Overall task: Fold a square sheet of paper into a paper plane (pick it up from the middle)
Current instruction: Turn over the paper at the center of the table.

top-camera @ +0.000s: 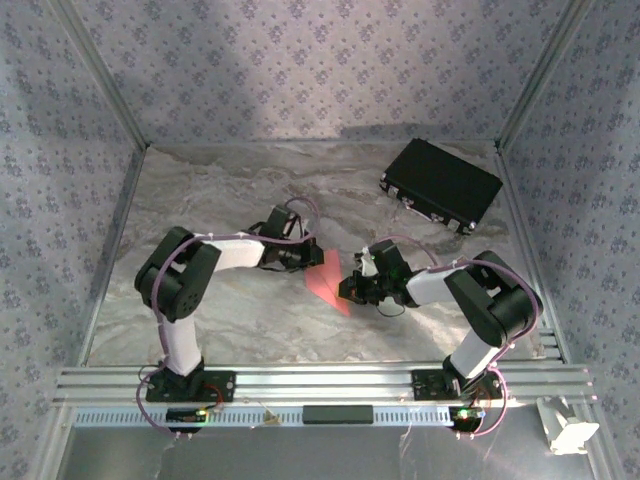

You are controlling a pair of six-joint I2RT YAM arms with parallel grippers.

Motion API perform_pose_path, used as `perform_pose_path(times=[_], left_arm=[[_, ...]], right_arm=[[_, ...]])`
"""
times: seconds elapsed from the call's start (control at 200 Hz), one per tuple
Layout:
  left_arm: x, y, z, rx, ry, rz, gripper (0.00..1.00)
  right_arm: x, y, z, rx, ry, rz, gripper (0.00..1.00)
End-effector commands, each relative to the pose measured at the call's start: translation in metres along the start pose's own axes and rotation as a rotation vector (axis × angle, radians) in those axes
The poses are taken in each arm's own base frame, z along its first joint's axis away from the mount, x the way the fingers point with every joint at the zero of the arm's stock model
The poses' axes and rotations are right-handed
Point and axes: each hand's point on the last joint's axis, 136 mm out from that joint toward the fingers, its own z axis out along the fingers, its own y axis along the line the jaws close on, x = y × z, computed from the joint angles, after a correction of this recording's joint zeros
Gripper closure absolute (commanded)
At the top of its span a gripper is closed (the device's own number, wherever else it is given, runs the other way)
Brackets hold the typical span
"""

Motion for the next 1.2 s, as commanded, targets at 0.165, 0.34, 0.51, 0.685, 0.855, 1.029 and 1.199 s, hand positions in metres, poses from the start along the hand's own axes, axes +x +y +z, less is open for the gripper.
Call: perform_pose_path(times=[0.165,0.34,0.51,0.685,0.855,1.029,1.199], left_arm=[[0.007,0.021,0.016,-0.065,0.033,0.014,0.96],[0.010,0.028,0.017,-0.088,0.041,-0.001,0.96],[0.013,0.030,0.014,-0.097,0.041,-0.016,0.97],[0.016,0.032,0.009,-0.111,0.028,-0.059,0.98],[0.018,0.032,0.004,-0.108,-0.003,-0.094,0.98],[0.017,0.031,0.001,-0.110,-0.012,-0.103,0.98],[0.015,0.028,0.000,-0.105,-0.015,-0.100,0.98]], right_arm=[[0.026,-0.039,0.002,0.156,0.082,0.089,1.00],[0.016,-0.019,-0.010,0.119,0.024,0.059,1.00],[0.013,-0.018,-0.040,0.172,-0.071,0.059,0.83],[0.021,-0.005,-0.052,0.120,-0.074,0.090,0.63],[0.032,0.002,-0.045,0.116,-0.039,0.110,0.59],[0.046,-0.002,-0.037,0.130,-0.003,0.142,0.60],[0.056,-0.011,-0.036,0.155,0.017,0.163,0.60]])
